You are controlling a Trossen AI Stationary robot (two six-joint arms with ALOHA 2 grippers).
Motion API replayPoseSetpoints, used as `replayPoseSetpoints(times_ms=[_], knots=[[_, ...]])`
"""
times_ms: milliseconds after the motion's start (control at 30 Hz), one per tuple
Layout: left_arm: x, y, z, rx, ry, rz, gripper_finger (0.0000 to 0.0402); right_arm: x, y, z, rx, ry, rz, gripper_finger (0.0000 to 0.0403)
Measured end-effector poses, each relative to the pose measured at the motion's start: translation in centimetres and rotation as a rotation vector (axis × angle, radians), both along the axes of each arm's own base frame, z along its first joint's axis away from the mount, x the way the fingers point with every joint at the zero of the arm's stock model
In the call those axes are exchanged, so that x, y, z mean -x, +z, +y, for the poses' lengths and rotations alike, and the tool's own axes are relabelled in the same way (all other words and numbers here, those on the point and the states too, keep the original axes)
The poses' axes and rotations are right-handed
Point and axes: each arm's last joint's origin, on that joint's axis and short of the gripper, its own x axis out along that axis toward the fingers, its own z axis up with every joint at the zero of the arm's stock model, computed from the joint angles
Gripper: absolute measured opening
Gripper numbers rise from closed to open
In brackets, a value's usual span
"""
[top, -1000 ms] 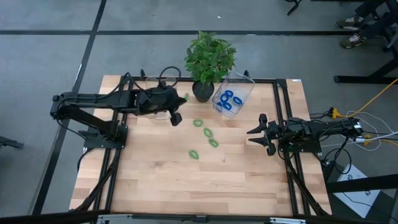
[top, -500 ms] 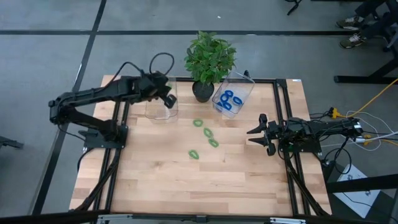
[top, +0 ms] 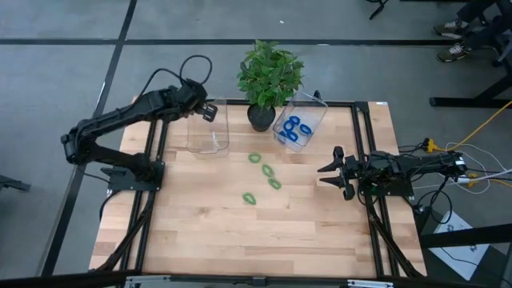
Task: Sort spring keychains
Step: Put the green spring keychain into the left transparent bin
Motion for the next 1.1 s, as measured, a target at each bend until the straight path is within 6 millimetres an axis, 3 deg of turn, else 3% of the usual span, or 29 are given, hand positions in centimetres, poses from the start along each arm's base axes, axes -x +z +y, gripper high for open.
replayPoseSetpoints(times_ms=[233, 600, 1100], knots=[[0.5, -0.1, 0.9, 0.027, -0.001, 0.000, 0.0010, 0.0, 0.0, 0.0, 0.000, 0.000, 0.000, 0.0154], [0.5, -0.6, 0.6, 0.094, -0.062, 0.007, 0.0011, 0.0, 0.0, 0.0, 0.000, 0.000, 0.000, 0.0154], [0.6, -6.9, 0.1, 0.306, -0.078, 0.024, 0.0013, 0.0, 0.0, 0.0, 0.000, 0.000, 0.000, 0.0154]])
